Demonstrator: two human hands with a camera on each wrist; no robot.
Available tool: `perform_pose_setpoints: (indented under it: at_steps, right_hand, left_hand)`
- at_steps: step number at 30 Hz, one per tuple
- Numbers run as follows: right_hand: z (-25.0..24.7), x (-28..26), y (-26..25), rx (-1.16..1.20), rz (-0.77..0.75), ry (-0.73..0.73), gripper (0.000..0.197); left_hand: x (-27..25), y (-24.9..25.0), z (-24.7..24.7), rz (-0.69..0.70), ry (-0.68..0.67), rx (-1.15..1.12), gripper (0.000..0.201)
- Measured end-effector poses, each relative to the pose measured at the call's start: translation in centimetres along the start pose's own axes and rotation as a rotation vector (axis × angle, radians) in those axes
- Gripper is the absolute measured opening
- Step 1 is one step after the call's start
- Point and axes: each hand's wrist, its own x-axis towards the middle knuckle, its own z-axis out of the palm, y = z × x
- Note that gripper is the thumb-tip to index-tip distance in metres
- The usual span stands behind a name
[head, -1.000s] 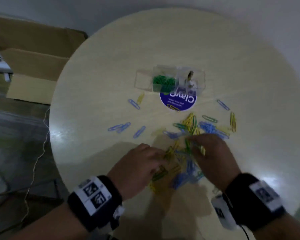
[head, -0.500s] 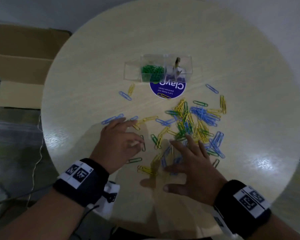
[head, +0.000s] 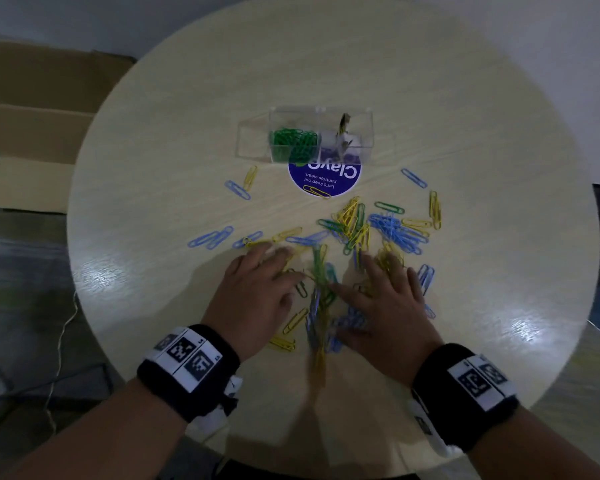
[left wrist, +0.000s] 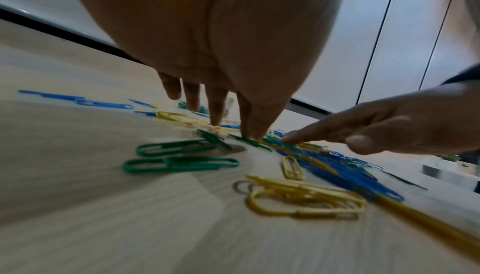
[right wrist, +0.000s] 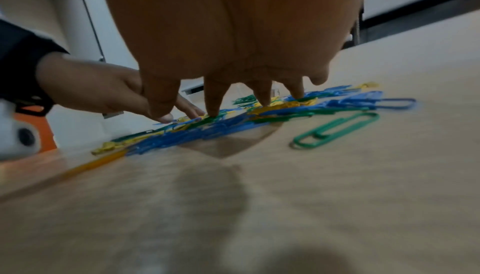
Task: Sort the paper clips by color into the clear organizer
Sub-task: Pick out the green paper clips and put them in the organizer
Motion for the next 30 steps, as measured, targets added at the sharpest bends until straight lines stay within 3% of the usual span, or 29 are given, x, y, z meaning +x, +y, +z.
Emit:
perform_pose_setpoints:
  at_steps: [3, 5, 9, 14, 18, 21, 24, 26, 30]
  right_hand:
    - [0.0, -0.9, 0.1, 0.093, 0.011, 0.100, 0.066]
    - [0.0, -1.1, 0.7, 0.131, 0.010, 0.177, 0.064]
    - [0.3, -0.5, 1.9, 0.047, -0.082, 0.144, 0.059]
    - [-0.4, 0.5, 2.5, 0.047, 0.045, 0.206, 0.055]
    - [-1.3, 1.2, 1.5, 0.180, 0.065, 0.373, 0.022]
    - [-1.0, 2.7, 0.1, 0.205, 0.055, 0.247, 0.029]
    - [-0.7, 3.8, -1.0, 0.202, 0.060, 0.136, 0.028]
    - [-1.0, 4.0, -1.4, 0.232, 0.073, 0.109, 0.018]
    - [-1.4, 4.2, -1.0, 0.410, 0.138, 0.112, 0.004]
  left_hand:
    - [0.6, 0.3, -0.6, -0.039, 0.079, -0.033, 0.038]
    - [1.1, 0.7, -0.3, 0.017, 0.088, -0.035, 0.040]
    - [1.6, 0.4, 0.6, 0.068, 0.034, 0.001, 0.041]
    - [1.1, -1.1, 0.6, 0.083, -0.062, -0.042, 0.046]
    - [-0.2, -1.4, -0.4, -0.052, 0.035, -0.122, 0.035]
    - [-1.8, -2.1, -0.9, -0.267, 0.178, -0.131, 0.018]
    - [-3.8, -3.1, -0.9, -0.435, 0.215, -0.225, 0.004]
    - [-5.2, -3.4, -0.7, -0.430, 0.167, -0.262, 0.004]
    - [-7.3, -2.9, -0.1, -0.282, 0.009, -0.191, 0.024]
